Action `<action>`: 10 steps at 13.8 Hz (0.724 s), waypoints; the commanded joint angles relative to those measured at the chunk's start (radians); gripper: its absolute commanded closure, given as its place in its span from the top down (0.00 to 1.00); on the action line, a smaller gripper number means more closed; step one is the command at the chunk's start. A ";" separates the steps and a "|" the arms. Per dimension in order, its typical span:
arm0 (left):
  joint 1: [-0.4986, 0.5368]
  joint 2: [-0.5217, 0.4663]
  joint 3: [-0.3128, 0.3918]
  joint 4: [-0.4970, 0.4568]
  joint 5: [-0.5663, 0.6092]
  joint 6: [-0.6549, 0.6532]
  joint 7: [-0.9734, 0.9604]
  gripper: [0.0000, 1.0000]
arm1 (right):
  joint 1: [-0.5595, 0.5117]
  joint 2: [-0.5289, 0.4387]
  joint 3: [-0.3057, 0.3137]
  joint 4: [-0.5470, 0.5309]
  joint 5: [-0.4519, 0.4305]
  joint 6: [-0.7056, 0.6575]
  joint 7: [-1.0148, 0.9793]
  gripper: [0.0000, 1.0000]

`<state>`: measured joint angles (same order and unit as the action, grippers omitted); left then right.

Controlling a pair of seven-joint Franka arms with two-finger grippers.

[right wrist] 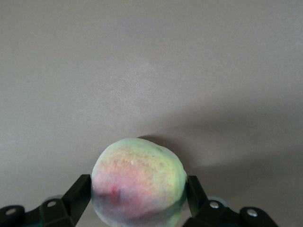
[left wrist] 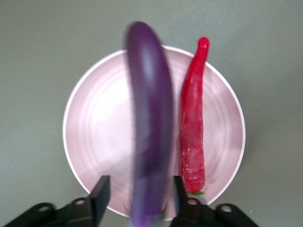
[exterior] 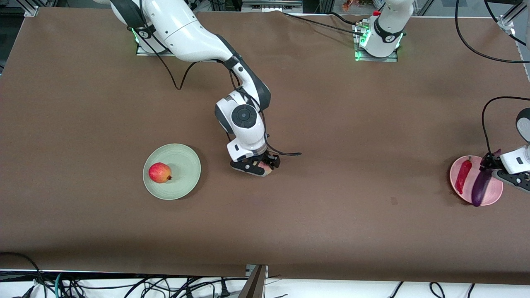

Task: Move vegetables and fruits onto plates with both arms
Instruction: 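Place the peach on the green plate while the left gripper withdraws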

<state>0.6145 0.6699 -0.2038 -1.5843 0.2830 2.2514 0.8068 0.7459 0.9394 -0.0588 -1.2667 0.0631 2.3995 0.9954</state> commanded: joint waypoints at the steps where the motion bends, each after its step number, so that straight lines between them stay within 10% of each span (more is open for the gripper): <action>1: -0.016 -0.062 -0.034 0.029 0.010 -0.125 0.012 1.00 | -0.003 0.036 -0.001 0.026 -0.019 0.035 0.000 0.99; 3: -0.056 -0.108 -0.077 0.090 0.010 -0.290 0.011 1.00 | -0.013 0.035 -0.010 0.026 -0.019 0.038 -0.036 0.93; 7: -0.206 -0.138 -0.094 0.288 0.016 -0.628 -0.037 1.00 | -0.051 0.007 -0.009 0.027 -0.011 -0.003 -0.116 0.30; 10: -0.355 -0.139 -0.095 0.427 0.022 -0.818 -0.180 1.00 | -0.086 -0.045 -0.001 0.021 -0.003 -0.087 -0.185 0.23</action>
<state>0.3532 0.5087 -0.3102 -1.2589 0.2829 1.5358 0.7169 0.6816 0.9445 -0.0745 -1.2427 0.0590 2.3821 0.8600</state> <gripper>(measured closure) 0.000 0.238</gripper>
